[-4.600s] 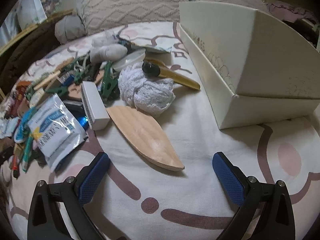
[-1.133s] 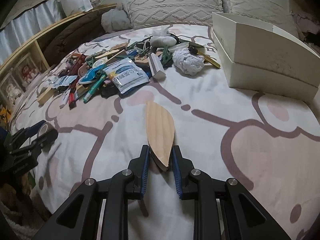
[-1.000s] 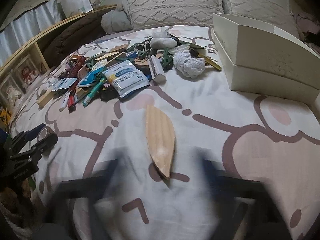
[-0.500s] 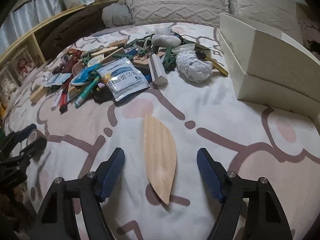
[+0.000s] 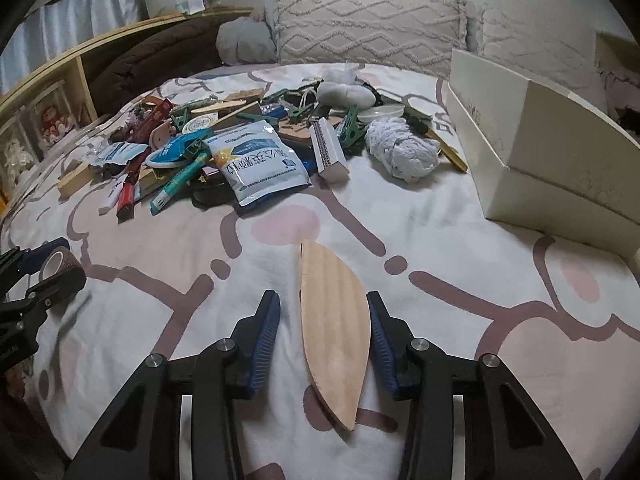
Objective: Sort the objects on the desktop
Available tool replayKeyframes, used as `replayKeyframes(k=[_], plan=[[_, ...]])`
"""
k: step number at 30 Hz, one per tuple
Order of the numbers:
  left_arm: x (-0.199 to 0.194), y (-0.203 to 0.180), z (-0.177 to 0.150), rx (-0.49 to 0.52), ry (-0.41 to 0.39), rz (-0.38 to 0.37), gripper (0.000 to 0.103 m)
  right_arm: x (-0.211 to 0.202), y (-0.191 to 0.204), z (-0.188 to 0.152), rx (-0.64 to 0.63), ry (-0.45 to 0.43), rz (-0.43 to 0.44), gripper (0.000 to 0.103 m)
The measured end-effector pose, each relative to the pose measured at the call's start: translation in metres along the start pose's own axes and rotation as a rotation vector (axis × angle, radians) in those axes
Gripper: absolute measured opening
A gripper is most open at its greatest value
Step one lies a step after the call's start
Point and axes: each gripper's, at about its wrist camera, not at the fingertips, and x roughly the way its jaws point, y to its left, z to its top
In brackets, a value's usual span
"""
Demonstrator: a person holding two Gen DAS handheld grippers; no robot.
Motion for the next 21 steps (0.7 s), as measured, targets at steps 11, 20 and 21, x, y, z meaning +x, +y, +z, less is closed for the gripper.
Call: replayKeyframes(k=[11,20,21], plan=[[-0.0036,0.0004,-0.0043,0.005,0.01,0.004,0.051,0.0015,-0.0038,-0.0023,0.023,-0.012,0.019,0.044],[-0.008,-0.0026,-0.0075,0.022,0.006,0.003,0.051,0.0022,-0.002,-0.004,0.023,-0.018,0.012,0.044],[-0.0085,-0.0038,-0.0078,0.028,0.004,0.004,0.051,0.0022,-0.0023,-0.0041,0.024,-0.019,0.013,0.044]])
